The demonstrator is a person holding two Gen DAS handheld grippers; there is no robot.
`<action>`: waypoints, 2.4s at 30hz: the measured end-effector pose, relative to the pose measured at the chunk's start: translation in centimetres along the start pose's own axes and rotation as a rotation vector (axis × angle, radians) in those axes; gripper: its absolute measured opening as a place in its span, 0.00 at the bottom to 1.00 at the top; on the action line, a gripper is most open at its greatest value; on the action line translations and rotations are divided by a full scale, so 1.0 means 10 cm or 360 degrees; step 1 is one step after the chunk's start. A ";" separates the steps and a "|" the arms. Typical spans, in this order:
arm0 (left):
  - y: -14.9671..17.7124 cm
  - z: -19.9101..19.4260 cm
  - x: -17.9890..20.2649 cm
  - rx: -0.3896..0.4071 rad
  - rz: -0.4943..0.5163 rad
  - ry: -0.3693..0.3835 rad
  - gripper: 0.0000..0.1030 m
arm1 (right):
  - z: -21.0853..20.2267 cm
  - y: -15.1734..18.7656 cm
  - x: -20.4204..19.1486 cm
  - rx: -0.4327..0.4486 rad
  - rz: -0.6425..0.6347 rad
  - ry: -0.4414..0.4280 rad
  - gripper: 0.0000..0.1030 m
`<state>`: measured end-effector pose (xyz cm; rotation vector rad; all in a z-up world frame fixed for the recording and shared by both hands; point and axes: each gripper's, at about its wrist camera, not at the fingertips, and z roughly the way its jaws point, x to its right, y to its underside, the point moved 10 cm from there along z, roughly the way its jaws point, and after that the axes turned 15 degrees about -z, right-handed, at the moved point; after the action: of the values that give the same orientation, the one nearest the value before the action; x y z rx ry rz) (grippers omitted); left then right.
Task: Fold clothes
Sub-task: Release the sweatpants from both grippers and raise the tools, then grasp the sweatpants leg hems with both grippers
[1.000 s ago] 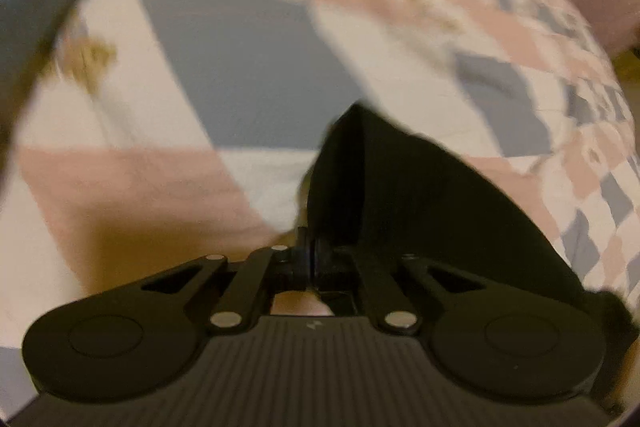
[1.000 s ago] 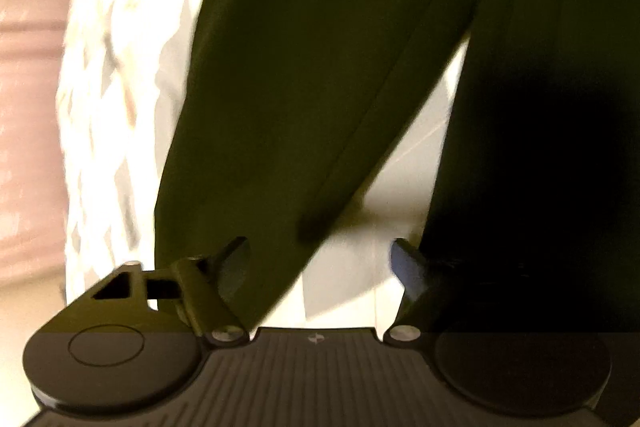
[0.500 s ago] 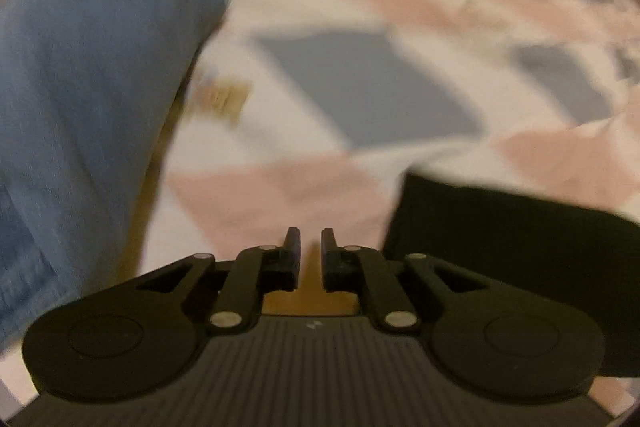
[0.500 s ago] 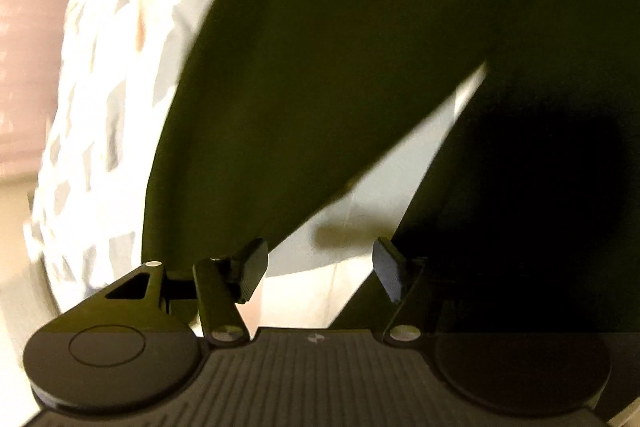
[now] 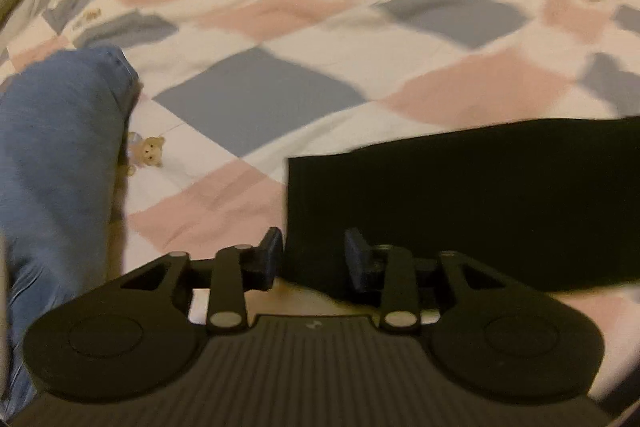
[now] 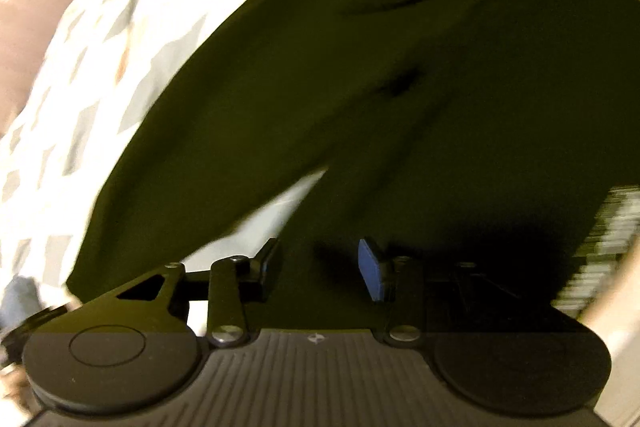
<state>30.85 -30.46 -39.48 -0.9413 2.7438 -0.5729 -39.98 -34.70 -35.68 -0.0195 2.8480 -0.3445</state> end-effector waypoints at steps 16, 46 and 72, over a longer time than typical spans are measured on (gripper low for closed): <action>2.19 -2.10 1.46 -0.0290 -0.0137 0.0221 0.57 | -0.55 0.49 -1.01 0.0147 -0.0571 0.0060 0.61; 3.04 -3.20 1.50 -0.0071 -0.0316 0.0006 0.66 | -0.89 0.71 -0.69 0.0209 -0.1077 0.0042 0.72; 2.94 -2.88 1.42 -0.0118 -0.0240 -0.0021 0.66 | -0.63 0.37 -0.23 0.0068 -0.1024 0.0165 0.73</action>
<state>-4.88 -9.45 -26.17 -1.1723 2.7155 -0.4894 -39.40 -29.58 -30.04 -0.9442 2.8589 -0.5408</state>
